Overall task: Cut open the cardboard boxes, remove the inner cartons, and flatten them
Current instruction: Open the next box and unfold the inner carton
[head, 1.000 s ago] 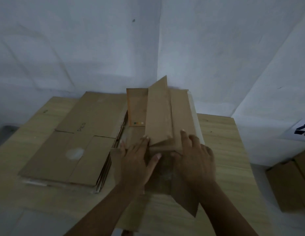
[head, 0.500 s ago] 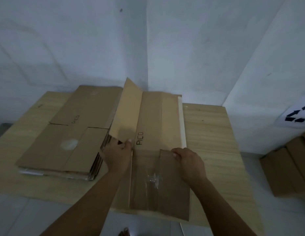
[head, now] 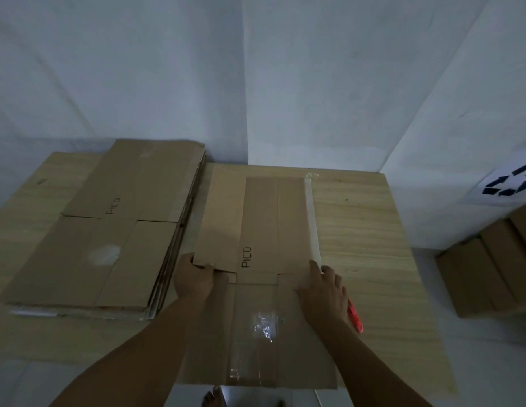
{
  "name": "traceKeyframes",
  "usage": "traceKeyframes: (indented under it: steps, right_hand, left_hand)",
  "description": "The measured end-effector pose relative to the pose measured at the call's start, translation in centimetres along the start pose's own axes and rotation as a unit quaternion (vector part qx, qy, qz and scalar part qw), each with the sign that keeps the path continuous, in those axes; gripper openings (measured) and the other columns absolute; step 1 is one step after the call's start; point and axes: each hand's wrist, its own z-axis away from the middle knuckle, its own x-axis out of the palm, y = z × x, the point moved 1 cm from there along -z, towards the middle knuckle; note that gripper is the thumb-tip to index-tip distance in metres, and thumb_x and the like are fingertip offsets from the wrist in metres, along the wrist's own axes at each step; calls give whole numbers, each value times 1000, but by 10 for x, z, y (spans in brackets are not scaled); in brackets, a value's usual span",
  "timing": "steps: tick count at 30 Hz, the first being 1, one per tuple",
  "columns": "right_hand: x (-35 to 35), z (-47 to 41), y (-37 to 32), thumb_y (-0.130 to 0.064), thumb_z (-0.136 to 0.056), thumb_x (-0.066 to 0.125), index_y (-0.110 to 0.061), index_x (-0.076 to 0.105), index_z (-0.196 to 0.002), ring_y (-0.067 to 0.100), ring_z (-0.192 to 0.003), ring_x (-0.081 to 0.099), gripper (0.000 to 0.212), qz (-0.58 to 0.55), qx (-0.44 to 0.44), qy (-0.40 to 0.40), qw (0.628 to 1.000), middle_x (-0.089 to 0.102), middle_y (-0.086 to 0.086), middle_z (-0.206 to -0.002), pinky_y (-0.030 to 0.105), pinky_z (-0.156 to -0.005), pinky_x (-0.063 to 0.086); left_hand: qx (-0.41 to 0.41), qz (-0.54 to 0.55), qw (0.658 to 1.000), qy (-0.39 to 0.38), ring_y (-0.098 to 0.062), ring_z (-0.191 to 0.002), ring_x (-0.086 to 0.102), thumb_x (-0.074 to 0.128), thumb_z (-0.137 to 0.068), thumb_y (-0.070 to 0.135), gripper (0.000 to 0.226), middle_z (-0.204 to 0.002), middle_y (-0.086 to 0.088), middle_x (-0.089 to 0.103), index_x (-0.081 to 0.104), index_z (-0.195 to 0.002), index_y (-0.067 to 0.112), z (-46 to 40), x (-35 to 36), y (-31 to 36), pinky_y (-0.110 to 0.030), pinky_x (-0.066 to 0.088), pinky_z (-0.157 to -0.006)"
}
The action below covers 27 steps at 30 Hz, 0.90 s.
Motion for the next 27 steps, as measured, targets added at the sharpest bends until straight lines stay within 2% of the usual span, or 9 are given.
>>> traceKeyframes:
  steps: [3, 6, 10, 14, 18, 19, 21, 24, 27]
  right_hand:
    - [11, 20, 1, -63, -93, 47, -23, 12, -155, 29, -139, 33, 82, 24, 57, -8, 998, 35, 6, -151, 46, -109, 33]
    - [19, 34, 0, -68, -93, 38, -20, 4, -158, 28, -133, 39, 88, 60, 72, -5, 996, 37, 6, -151, 44, -102, 36]
    - [20, 38, -7, -66, -94, 41, -18, -2, -158, 30, -130, 41, 91, 74, 66, -35, 995, 39, 12, -148, 43, -101, 36]
    - [13, 30, -2, -57, -96, 46, -18, 1, -157, 35, -130, 44, 85, -6, 110, -46, 993, 41, 20, -144, 45, -104, 37]
    - [13, 25, 13, -44, -100, 46, -22, 14, -155, 40, -125, 50, 68, -108, 121, -43, 986, 42, 25, -141, 46, -104, 41]
    - [11, 26, 15, -42, -100, 47, -22, 18, -154, 40, -122, 52, 65, -127, 107, -33, 986, 45, 25, -138, 46, -102, 42]
    - [7, 30, 16, -36, -100, 50, -20, 24, -153, 39, -118, 55, 61, -154, 68, -12, 986, 51, 24, -134, 43, -98, 44]
    - [4, 37, 11, -26, -101, 53, -16, 29, -154, 34, -113, 60, 59, -206, 53, 17, 977, 59, 18, -131, 39, -93, 49]
    - [4, 48, 0, -26, -102, 50, -24, 28, -156, 37, -114, 61, 59, -242, 59, 61, 966, 61, 17, -133, 47, -96, 51]
  left_hand:
    - [-22, -98, 995, -13, -40, -109, 59, 72, -82, 37, 47, -118, -14, 65, 58, -122, 15, -3, 5, -15, -48, 53, -89]
    - [-42, -205, 978, 1, -41, -123, 48, 65, -88, 40, 47, -131, -17, 52, 55, -124, 11, 15, 4, -27, -48, 44, -96]
    - [-19, -230, 973, 6, -42, -117, 50, 67, -88, 38, 42, -127, -19, 51, 60, -118, 10, 30, 5, -41, -45, 45, -95]
    - [-21, -199, 980, -19, -41, -111, 58, 69, -86, 36, 38, -120, -17, 59, 57, -116, 14, 23, -8, -43, -43, 50, -89]
    - [21, -130, 990, -57, -38, -106, 63, 62, -92, 20, 28, -109, -15, 67, 59, -117, 8, 21, -23, -50, -36, 50, -85]
    - [28, -107, 992, -61, -39, -106, 63, 58, -93, 16, 26, -111, -16, 67, 61, -118, 7, 23, -26, -53, -37, 51, -87]
    - [43, -70, 995, -58, -39, -116, 60, 53, -95, 10, 37, -128, -19, 63, 57, -131, 4, 28, -29, -55, -39, 50, -96]
    - [74, -46, 995, -47, -31, -130, 51, 52, -97, 3, 52, -143, -13, 54, 45, -148, 8, 43, -33, -46, -29, 40, -101]
    - [103, -4, 994, -41, -27, -132, 50, 53, -97, 3, 55, -145, -10, 53, 43, -150, 14, 52, -43, -40, -25, 38, -101]
